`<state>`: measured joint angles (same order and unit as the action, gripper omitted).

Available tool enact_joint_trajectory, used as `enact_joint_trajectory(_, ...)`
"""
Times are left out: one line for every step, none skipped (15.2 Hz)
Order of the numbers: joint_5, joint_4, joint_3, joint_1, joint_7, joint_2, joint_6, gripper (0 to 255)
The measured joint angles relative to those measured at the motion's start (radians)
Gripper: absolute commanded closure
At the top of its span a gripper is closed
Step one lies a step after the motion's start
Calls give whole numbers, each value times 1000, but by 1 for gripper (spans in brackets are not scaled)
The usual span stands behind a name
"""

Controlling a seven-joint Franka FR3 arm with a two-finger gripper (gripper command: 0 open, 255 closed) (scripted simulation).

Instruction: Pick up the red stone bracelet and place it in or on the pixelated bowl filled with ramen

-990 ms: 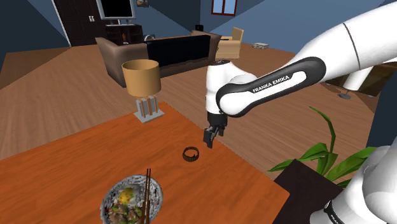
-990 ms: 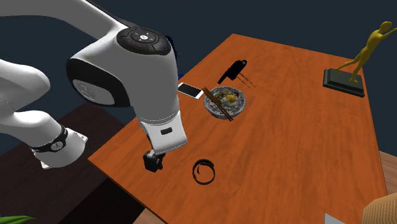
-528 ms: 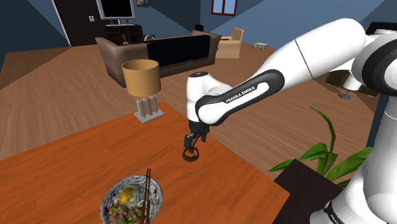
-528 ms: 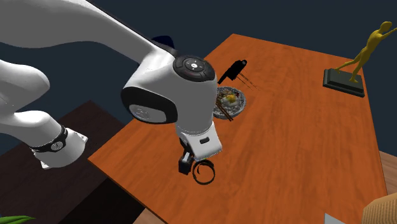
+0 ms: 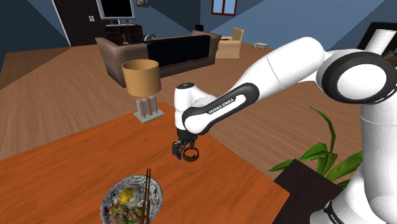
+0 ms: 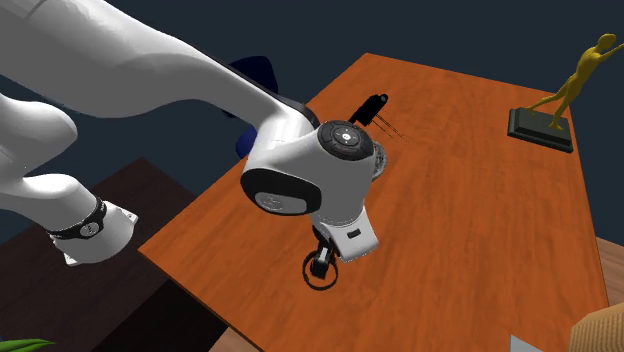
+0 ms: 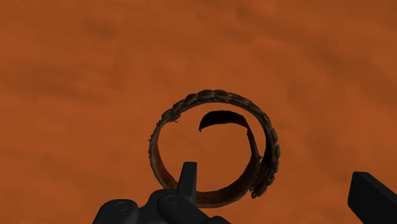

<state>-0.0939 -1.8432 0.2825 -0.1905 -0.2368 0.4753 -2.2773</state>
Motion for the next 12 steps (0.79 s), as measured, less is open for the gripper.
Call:
enact_joint_trajectory(-3,-1,-1,-2,-3,9,-9,0)
enact_joint_trajectory(-5,-3,-3,-3,-4,16,-19,0)
enact_joint_trajectory(-7,-6,-5,-3,-3,23,-29,0)
enact_joint_trajectory(-9,-9,-6,-4,-4,29,-37,0)
enact_joint_trajectory(-10,-10,-7,-5,-6,33,-42,0)
enact_joint_trajectory(-11,-10,-7,-6,-7,34,-44,0)
enact_joint_trajectory(-11,-11,-7,-7,-8,36,-46,0)
enact_joint_trajectory(-12,-10,-7,-7,-8,36,-46,0)
enact_joint_trajectory(-12,-10,-7,-7,-8,37,-47,0)
enact_joint_trajectory(-12,-10,-7,-8,-8,37,-47,0)
enact_joint_trajectory(-12,-10,-7,-8,-8,37,-47,255)
enact_joint_trajectory(-12,-10,-7,-8,-8,37,-47,255)
